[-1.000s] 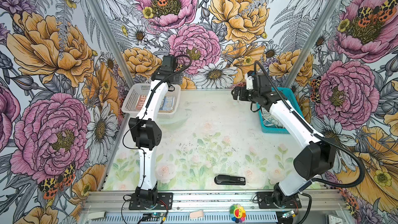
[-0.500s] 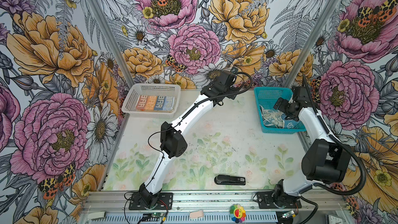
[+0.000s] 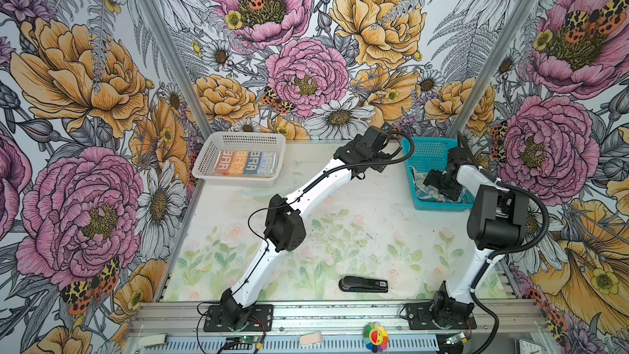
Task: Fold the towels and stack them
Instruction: 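Reach the right gripper into the teal basket while the left arm swings across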
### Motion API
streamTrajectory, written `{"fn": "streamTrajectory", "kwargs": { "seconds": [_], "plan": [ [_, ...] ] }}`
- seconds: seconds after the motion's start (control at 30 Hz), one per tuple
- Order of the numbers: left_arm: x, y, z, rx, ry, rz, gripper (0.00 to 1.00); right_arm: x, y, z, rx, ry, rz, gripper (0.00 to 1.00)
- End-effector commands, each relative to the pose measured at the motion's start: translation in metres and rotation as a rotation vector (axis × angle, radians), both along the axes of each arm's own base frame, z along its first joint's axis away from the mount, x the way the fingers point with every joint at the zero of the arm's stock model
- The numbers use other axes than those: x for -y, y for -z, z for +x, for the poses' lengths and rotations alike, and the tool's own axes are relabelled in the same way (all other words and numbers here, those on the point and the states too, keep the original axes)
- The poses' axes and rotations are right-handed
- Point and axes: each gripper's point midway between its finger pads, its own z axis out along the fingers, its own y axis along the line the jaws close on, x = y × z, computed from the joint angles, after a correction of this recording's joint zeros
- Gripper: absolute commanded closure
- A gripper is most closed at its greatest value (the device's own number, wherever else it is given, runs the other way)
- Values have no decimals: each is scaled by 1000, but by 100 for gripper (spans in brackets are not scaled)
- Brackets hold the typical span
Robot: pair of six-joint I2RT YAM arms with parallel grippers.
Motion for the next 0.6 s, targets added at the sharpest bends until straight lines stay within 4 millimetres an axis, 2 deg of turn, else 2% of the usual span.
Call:
{"fn": "streamTrajectory", "kwargs": {
  "seconds": [0.0, 0.07, 0.17, 0.27, 0.3, 0.47, 0.5, 0.53, 0.57],
  "plan": [
    [7, 13, 1, -18, 20, -9, 1, -6, -7, 26, 69, -12, 23, 23],
    [10, 17, 0, -19, 30, 3, 1, -8, -3, 30, 63, -15, 28, 33],
    [8, 19, 1, -2, 20, 32, 1, -9, -1, 34, 65, -18, 35, 54],
    [3, 16, 5, 20, -11, 47, 1, -8, -10, 38, 85, -20, 28, 80],
    [2, 14, 6, 29, -20, 53, 1, -8, -16, 39, 98, -20, 29, 85],
    [-2, 2, 4, 49, -25, 59, 1, -9, -45, 43, 161, -30, 18, 98],
    [-3, 0, 3, 52, -25, 56, 1, -7, -47, 44, 165, -30, 12, 97],
    [-3, -2, 3, 54, -29, 55, 1, -6, -46, 44, 162, -31, 6, 93],
    [-4, -3, 2, 55, -31, 56, 1, -4, -44, 44, 155, -30, 6, 84]
  ]
}}
